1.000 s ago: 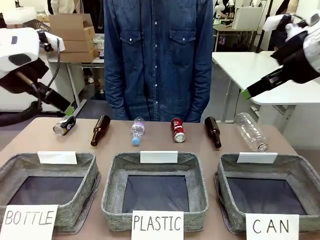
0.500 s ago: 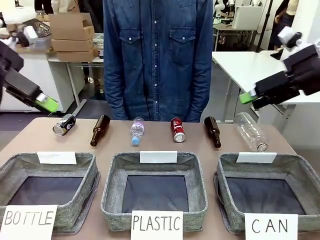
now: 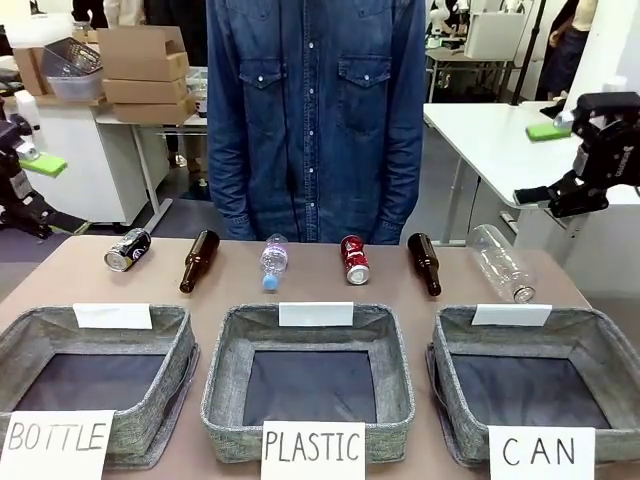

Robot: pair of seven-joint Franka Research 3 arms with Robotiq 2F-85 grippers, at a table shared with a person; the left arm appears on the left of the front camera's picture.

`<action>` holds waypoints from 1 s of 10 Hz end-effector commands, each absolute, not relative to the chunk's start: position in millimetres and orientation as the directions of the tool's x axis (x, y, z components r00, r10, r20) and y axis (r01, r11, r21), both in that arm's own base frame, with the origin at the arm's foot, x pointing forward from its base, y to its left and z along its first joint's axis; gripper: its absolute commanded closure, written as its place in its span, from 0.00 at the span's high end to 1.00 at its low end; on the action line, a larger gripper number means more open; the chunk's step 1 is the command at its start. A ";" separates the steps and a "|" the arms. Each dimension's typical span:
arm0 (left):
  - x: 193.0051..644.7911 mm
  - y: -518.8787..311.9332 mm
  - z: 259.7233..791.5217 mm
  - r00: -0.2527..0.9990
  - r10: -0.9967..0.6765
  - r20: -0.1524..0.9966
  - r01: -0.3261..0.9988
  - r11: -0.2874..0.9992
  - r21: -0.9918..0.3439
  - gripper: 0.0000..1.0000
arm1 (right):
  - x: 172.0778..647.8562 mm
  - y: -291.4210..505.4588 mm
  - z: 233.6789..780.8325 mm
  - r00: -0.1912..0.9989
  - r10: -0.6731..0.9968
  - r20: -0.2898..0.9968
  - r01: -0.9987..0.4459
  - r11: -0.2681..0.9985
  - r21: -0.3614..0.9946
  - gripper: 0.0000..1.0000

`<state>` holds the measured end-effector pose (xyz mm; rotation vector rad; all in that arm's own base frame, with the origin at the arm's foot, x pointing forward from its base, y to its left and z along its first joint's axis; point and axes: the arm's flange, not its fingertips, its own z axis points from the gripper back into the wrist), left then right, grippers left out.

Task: Sort the can waste into the basket.
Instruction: Pick up the can waste from the table and place it in the right Fabric basket.

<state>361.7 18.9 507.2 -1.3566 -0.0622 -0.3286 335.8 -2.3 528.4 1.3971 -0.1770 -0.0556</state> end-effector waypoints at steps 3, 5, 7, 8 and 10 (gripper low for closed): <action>361.7 18.9 507.2 0.953 -0.196 0.233 0.267 0.174 -0.948 1.00 | 335.8 -2.3 528.4 0.985 -0.143 0.091 -0.066 0.174 0.983 1.00; 361.7 18.9 507.2 0.953 -0.196 0.233 0.267 0.174 -0.948 1.00 | 335.8 -2.3 528.4 0.985 -0.143 0.091 -0.066 0.174 0.983 1.00; 358.6 16.1 506.9 0.957 -0.194 0.217 0.256 0.206 -0.944 1.00 | 335.8 -2.3 528.4 0.985 -0.143 0.091 -0.066 0.174 0.983 1.00; 367.1 25.4 511.5 0.953 -0.102 0.284 0.301 0.384 -0.873 1.00 | 335.8 -2.3 528.4 0.985 -0.143 0.091 -0.066 0.174 0.983 1.00; 401.7 52.9 513.0 0.931 -0.040 0.363 0.243 0.810 -0.533 1.00 | 335.8 -2.3 528.4 0.985 -0.143 0.091 -0.066 0.174 0.983 1.00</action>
